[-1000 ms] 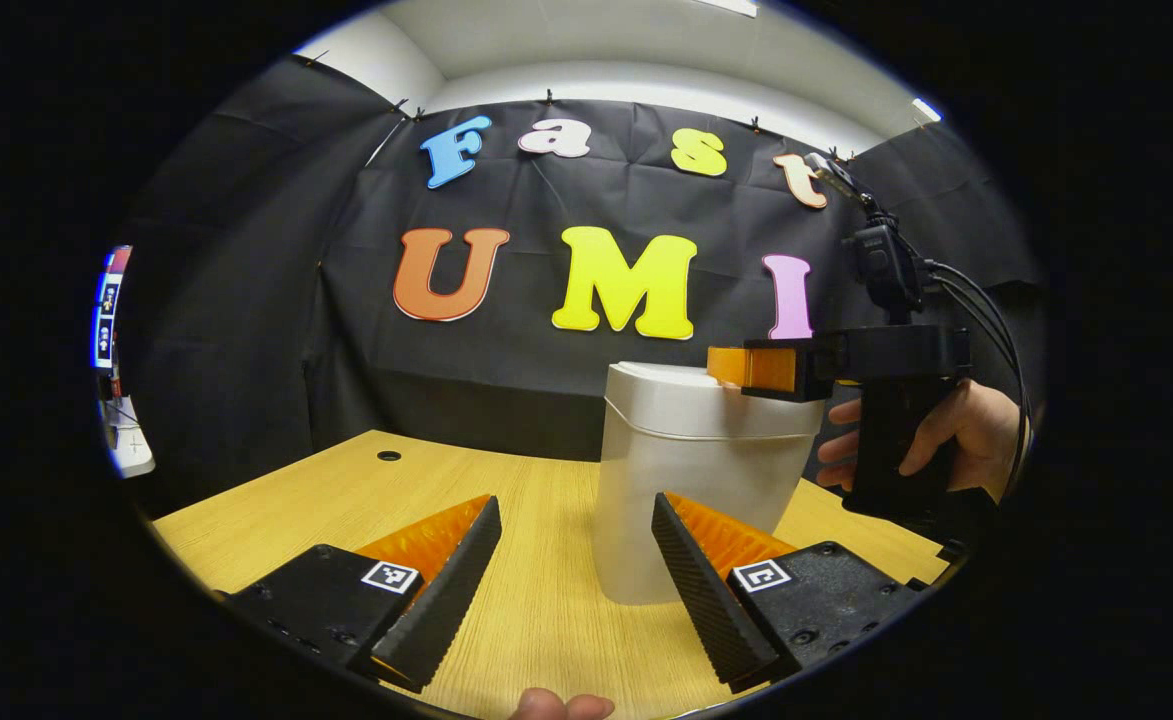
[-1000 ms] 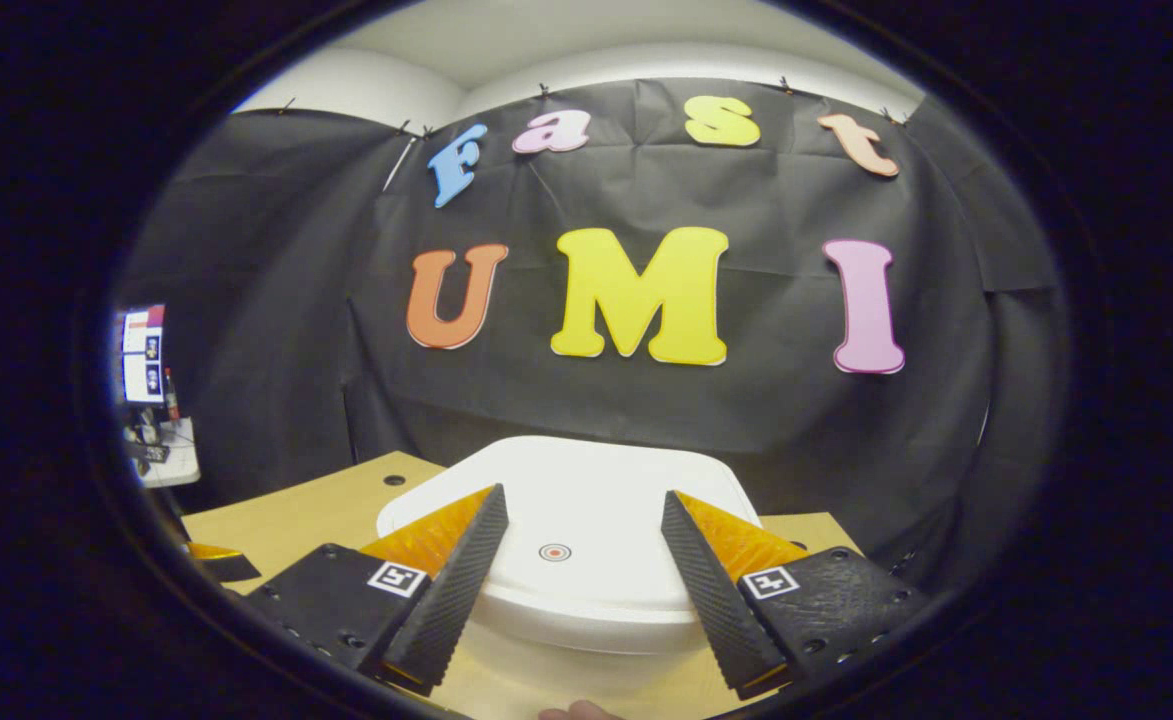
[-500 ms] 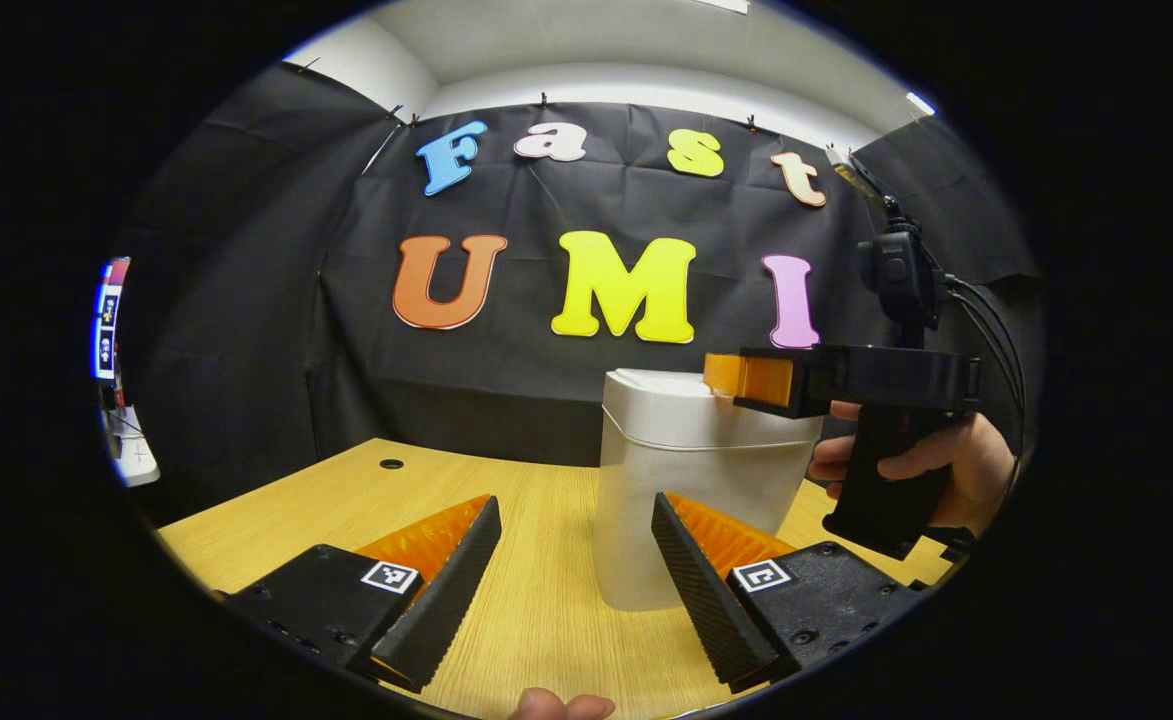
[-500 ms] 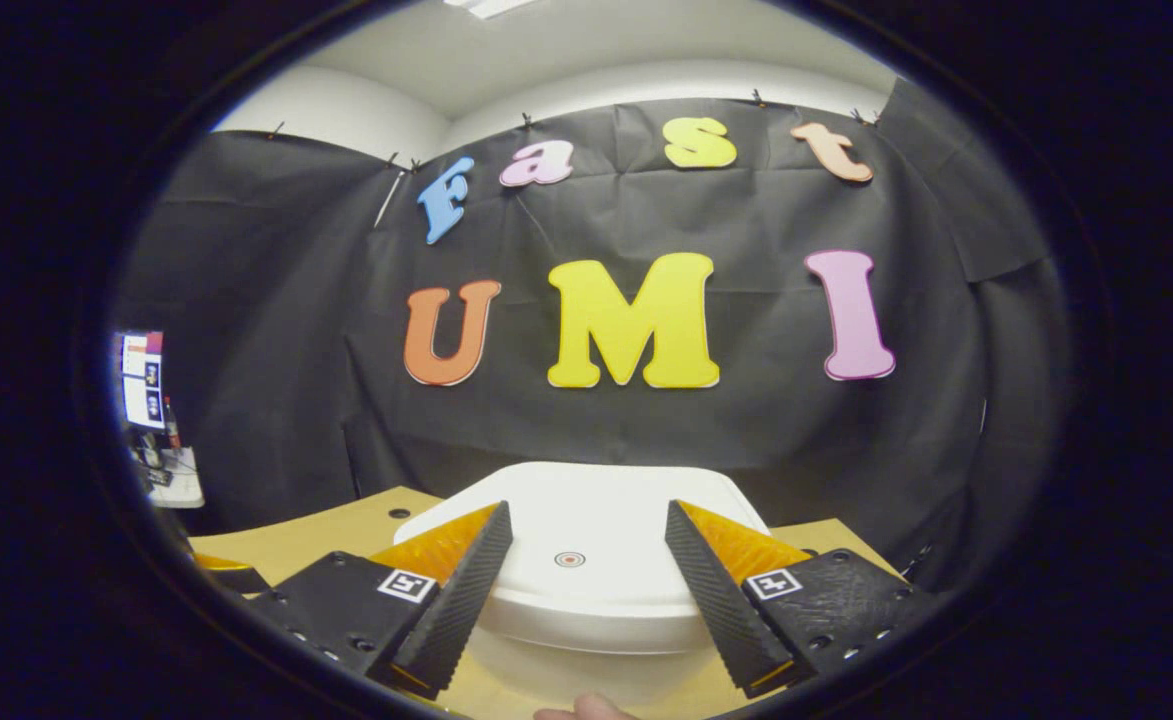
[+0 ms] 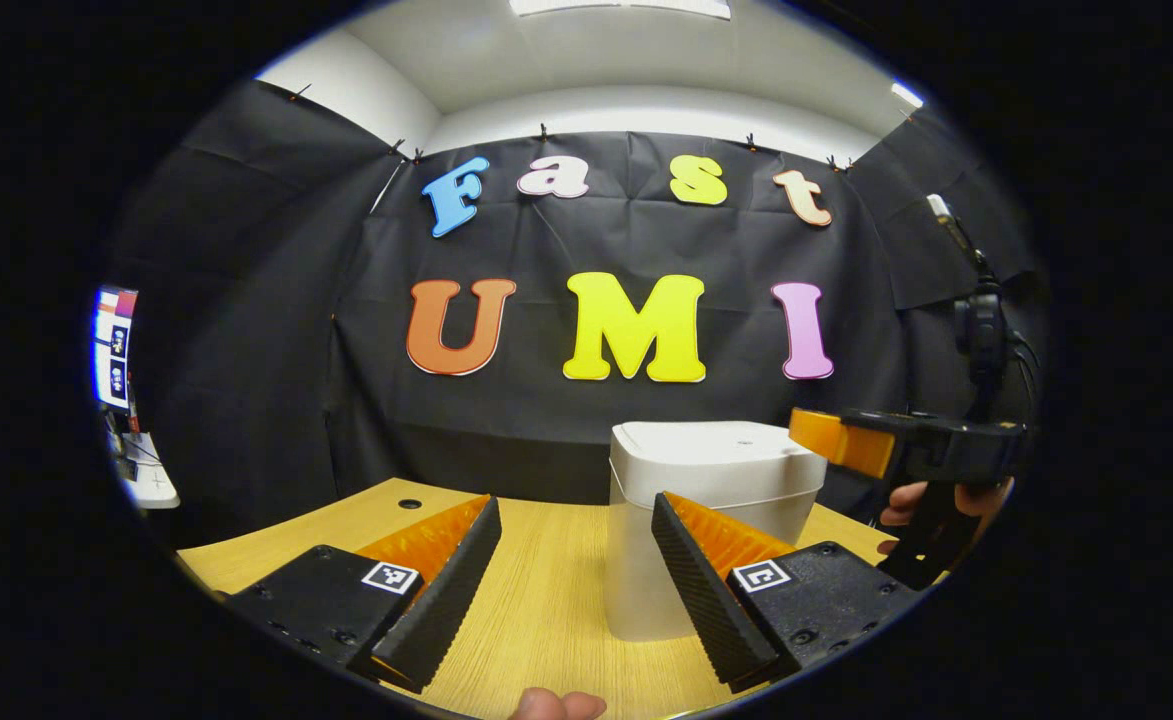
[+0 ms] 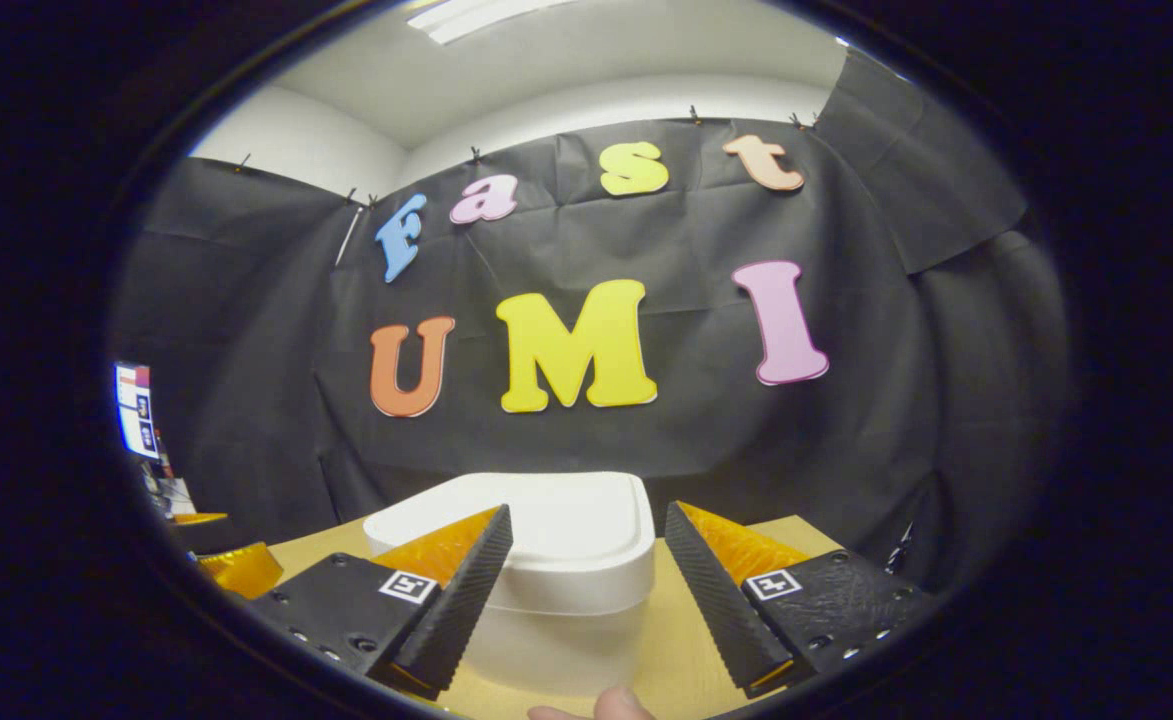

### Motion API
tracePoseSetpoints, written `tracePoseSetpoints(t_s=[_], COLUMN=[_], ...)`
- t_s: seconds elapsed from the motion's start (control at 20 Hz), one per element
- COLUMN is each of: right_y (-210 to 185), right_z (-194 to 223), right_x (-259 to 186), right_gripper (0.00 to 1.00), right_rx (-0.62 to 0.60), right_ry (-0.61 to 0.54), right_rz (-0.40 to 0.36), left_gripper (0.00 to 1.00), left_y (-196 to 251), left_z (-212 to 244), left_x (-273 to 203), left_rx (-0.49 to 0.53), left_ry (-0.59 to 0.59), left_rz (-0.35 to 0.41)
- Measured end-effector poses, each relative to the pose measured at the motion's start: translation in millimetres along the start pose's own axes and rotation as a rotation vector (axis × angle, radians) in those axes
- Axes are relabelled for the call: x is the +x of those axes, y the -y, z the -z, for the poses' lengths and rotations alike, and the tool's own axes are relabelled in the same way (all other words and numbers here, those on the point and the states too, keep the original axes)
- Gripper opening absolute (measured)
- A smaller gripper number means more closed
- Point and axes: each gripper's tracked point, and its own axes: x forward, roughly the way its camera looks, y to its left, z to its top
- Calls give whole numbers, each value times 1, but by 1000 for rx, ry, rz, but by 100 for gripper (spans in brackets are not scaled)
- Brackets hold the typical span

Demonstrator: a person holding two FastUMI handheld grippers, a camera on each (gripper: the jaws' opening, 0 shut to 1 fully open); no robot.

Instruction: Press the lid of the desktop garbage bin to open it, pick up the crumpled paper on the desktop and throw it into the bin, then pick up the pop can on the desktop and drop it into the bin, and finally close the garbage bin lid.

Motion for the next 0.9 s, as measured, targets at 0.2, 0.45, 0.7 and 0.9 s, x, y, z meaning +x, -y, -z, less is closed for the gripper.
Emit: tracePoseSetpoints(t_s=[0.2,0.45,0.7,0.9], right_y=[29,52,35,30], right_z=[20,29,53,59], right_x=[-30,-60,-73,-70], right_gripper=[96,96,93,98], right_rx=[-33,-110,-182,-172], right_ry=[2,53,57,45], right_rz=[41,116,91,75], left_gripper=[98,98,98,98], left_y=[11,18,32,36], left_z=[-7,-9,18,25], left_x=[0,-4,-4,-5], left_rx=[31,73,68,66], left_ry=[13,29,-14,-19], left_rz=[2,6,24,25])
